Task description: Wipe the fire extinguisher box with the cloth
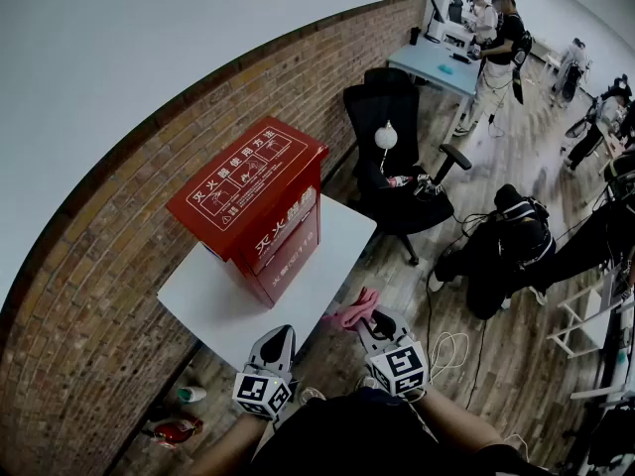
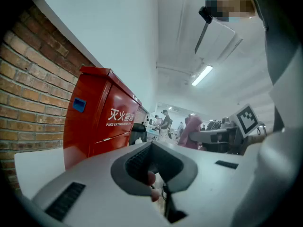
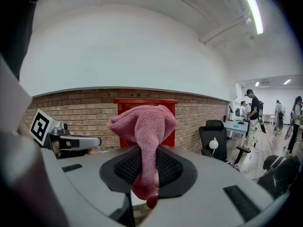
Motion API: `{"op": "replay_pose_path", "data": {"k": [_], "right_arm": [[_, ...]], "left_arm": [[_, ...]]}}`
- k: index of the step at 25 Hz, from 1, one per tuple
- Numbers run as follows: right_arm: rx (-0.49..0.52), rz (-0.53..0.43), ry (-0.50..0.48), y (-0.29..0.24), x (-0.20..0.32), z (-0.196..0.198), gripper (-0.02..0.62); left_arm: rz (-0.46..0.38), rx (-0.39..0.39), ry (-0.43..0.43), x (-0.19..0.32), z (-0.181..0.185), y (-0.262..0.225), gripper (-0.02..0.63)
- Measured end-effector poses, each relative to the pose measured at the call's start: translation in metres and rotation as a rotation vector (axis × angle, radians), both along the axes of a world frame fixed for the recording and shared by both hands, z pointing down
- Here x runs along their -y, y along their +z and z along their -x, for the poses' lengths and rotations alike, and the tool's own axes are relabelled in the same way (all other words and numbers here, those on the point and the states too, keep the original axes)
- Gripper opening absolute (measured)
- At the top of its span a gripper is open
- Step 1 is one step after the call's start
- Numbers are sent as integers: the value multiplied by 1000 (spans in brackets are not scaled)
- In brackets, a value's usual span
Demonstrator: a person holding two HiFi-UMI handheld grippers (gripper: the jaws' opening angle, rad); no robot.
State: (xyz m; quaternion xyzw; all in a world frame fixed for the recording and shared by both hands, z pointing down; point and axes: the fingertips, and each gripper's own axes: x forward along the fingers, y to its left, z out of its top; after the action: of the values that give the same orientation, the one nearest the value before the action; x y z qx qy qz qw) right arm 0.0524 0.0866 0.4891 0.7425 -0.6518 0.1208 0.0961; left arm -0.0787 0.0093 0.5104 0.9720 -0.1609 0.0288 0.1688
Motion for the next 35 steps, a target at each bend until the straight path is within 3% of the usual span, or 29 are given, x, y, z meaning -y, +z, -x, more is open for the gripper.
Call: {"op": "replay_pose_path", "data": {"k": [11,17,22,27,35], "right_arm": [[15,-6,12,4,17,-6,89],[-58,-11,-24,-7,49,-24,89],[-89,-14,-93,-14,102,-58,89],[-99,-15,-153,-18,158,-99,89],[-76,-13,-242,-26,222,-142,89]], "left_arm": [[5,5,-12,13,26,5,17],[13,11,-62,24,40,12,17],[4,23,-167,38,48,11,17],[22,55,-327,53,52,15,17],[32,93,-516,58,31,18,17]]}}
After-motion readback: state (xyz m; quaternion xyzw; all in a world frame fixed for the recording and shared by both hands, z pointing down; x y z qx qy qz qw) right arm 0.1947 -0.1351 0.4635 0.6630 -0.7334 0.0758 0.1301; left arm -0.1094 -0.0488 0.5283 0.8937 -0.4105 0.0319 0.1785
